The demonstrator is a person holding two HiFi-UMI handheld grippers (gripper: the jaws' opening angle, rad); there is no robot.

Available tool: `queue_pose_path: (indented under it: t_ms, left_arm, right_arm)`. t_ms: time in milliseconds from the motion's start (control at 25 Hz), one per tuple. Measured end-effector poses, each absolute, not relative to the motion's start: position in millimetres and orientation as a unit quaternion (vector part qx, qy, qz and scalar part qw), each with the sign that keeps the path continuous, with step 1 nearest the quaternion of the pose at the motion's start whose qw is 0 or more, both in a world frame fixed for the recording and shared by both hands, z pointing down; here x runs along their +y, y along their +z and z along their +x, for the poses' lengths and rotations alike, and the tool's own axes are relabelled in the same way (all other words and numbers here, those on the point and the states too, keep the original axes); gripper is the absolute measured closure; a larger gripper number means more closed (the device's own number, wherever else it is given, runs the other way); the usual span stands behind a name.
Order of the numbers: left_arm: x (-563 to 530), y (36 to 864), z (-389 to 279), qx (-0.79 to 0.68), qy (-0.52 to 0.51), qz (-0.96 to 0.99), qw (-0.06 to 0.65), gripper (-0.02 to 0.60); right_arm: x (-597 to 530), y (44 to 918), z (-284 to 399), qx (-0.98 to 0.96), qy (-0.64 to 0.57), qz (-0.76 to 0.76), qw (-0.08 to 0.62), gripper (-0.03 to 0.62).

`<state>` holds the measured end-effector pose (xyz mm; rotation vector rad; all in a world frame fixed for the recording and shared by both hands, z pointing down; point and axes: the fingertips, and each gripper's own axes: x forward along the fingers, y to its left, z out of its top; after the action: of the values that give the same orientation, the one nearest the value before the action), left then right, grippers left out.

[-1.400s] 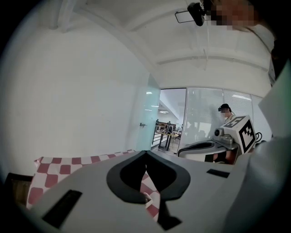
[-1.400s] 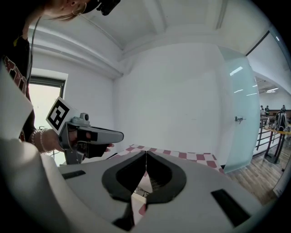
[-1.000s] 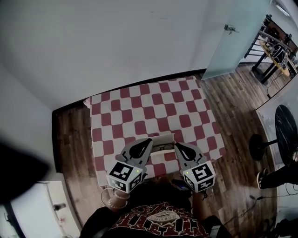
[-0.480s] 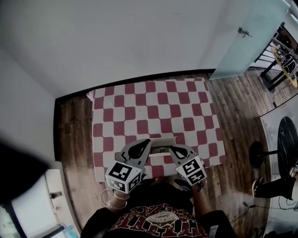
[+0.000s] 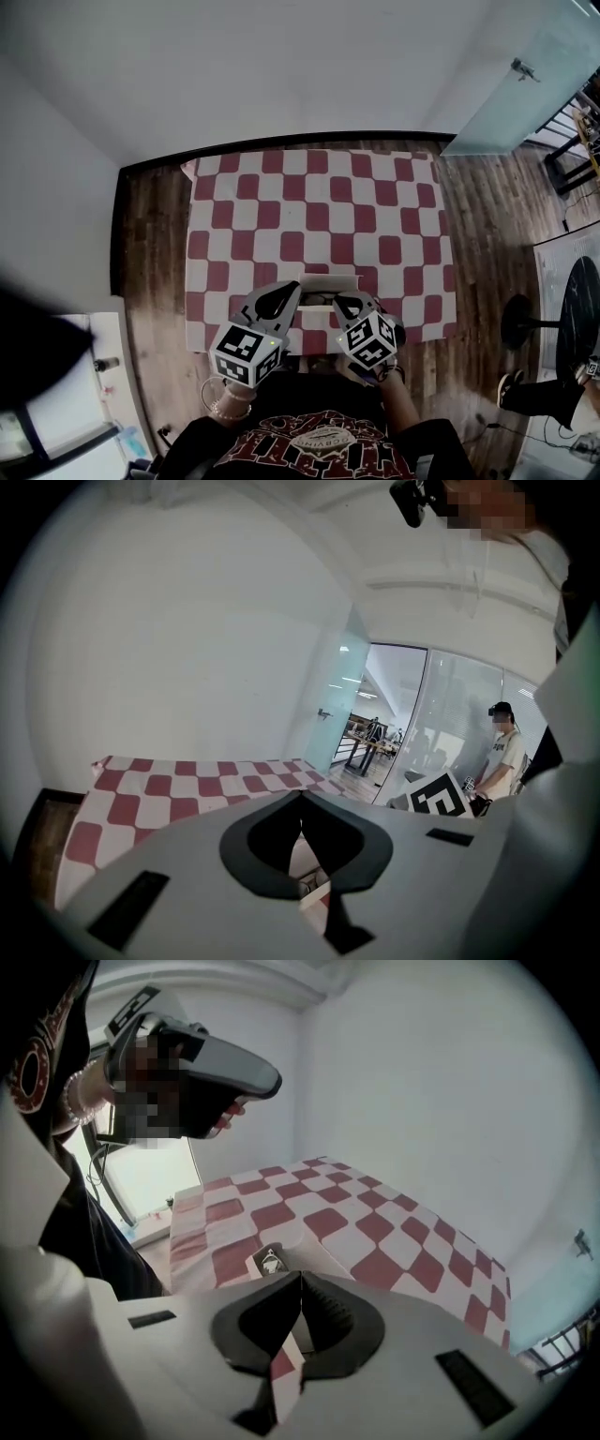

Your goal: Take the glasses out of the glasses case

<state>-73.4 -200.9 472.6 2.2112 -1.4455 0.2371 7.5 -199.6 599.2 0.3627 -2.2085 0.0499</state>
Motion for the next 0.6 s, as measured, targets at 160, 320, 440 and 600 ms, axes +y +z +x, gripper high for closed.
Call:
queue_pose_path:
  t_ms: [160, 320, 440, 600]
  left_arm:
    - [-201.7, 476.9, -80.7, -0.538, 0.087, 0.801, 0.247, 0.575]
    - [-200.1, 481.8, -86.0, -0.545, 0.085, 0.794, 0.255, 0.575]
    - [-198.6, 485.6, -90.0, -0.549, 0.083, 0.790, 0.260, 0.575]
    - [-196.5, 491.3, -93.6, -0.552, 0.081, 0.785, 0.269, 0.575]
  right_arm:
    - [-195.1, 617.9, 2.8, -0.874, -0.005, 0.118, 0.472, 0.576]
    - [-190.5, 629.6, 1.5, -0.865, -0.013, 0.100, 0.492, 0.576]
    - [-189.6, 636.3, 0.9, -0.857, -0.029, 0.090, 0.507, 0.576]
    - [-189.7, 643.3, -0.6, -0.844, -0.059, 0.071, 0.528, 0.574]
